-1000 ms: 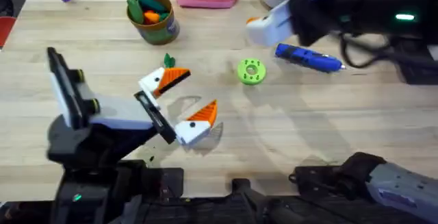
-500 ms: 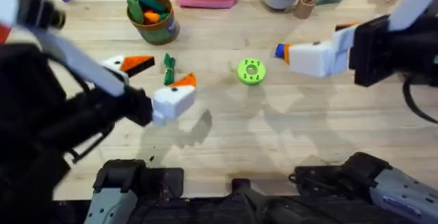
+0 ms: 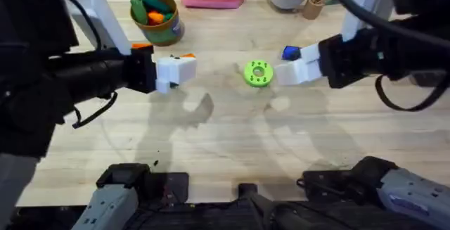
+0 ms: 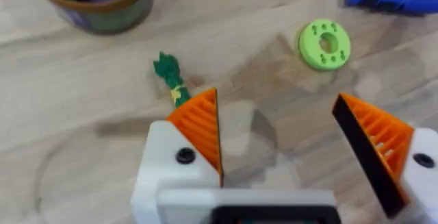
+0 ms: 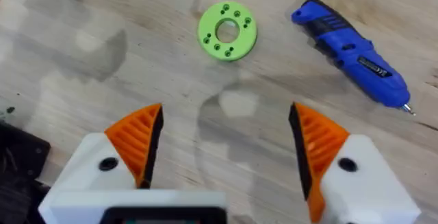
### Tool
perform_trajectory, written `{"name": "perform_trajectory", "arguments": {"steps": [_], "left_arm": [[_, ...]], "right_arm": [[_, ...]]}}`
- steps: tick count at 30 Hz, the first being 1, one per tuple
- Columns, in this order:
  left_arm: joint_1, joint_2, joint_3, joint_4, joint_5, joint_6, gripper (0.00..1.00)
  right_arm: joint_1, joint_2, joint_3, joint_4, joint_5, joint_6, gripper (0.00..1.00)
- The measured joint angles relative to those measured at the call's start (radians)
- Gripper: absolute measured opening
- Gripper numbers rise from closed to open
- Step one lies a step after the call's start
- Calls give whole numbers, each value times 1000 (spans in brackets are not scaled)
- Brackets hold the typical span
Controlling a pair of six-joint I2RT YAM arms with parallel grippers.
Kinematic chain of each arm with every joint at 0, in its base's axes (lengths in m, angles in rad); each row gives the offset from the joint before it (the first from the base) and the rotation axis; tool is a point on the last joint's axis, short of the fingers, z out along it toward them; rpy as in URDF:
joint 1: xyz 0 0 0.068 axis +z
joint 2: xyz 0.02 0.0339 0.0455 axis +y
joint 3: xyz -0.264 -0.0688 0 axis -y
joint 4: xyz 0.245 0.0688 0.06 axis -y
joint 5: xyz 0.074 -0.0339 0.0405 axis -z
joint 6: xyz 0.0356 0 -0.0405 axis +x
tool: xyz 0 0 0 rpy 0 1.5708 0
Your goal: Pick up the gripper from the table and insert it into the empty holder that is missing its gripper. Then pick up a screw, insert it into the mounting hole, and use the screwdriver to tighten it. Finally, clean up the table by picking up the vegetable and placing it into the bucket.
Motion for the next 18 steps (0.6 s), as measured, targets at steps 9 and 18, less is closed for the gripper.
{"name": "perform_trajectory", "arguments": {"steps": [9,18], "left_arm": [[0,311,222,-261,-169,-8,985],[-24,629,395,-297,-267,-95,985]], "right_arm": [[0,10,0,0,5,0,993],[0,10,0,0,5,0,994]]}}
